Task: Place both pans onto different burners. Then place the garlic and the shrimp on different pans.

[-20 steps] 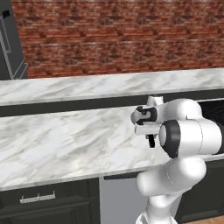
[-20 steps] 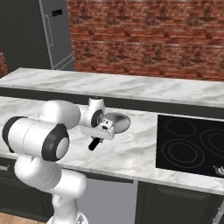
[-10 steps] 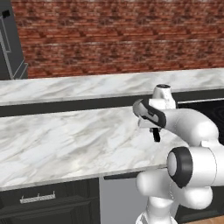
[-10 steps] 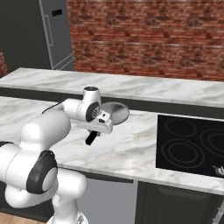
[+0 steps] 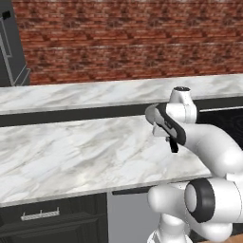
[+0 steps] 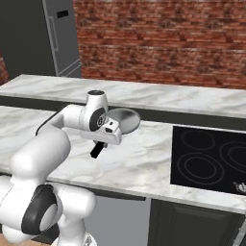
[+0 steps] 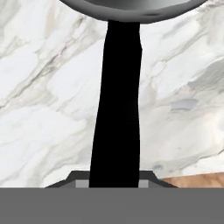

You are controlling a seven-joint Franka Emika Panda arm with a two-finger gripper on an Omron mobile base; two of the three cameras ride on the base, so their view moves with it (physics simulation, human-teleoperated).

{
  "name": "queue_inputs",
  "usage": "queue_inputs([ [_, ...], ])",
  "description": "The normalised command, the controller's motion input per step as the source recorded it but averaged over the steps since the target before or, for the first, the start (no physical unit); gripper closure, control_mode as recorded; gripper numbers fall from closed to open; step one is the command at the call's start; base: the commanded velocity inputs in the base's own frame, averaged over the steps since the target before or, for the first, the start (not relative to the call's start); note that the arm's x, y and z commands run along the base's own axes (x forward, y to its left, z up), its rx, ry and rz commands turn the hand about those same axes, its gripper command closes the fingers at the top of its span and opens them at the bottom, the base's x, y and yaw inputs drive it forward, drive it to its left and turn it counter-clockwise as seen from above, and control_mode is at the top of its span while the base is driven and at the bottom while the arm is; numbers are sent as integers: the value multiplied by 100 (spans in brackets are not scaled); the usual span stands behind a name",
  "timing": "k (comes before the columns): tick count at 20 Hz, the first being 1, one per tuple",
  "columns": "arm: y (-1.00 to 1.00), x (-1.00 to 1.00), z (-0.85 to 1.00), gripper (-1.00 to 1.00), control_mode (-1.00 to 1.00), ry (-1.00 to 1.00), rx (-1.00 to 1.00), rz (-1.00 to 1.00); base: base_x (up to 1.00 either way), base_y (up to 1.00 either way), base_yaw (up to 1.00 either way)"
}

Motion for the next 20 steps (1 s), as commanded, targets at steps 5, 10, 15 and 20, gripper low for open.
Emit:
queue_inputs([
  [5,0,0,0,100,100,0,0,0,-36,-80,5],
  [10,0,0,0,100,100,0,0,0,-28,-91,4],
  [15,0,0,0,100,100,0,0,0,-14,-91,3],
  [20,0,0,0,100,100,0,0,0,-6,-84,2],
])
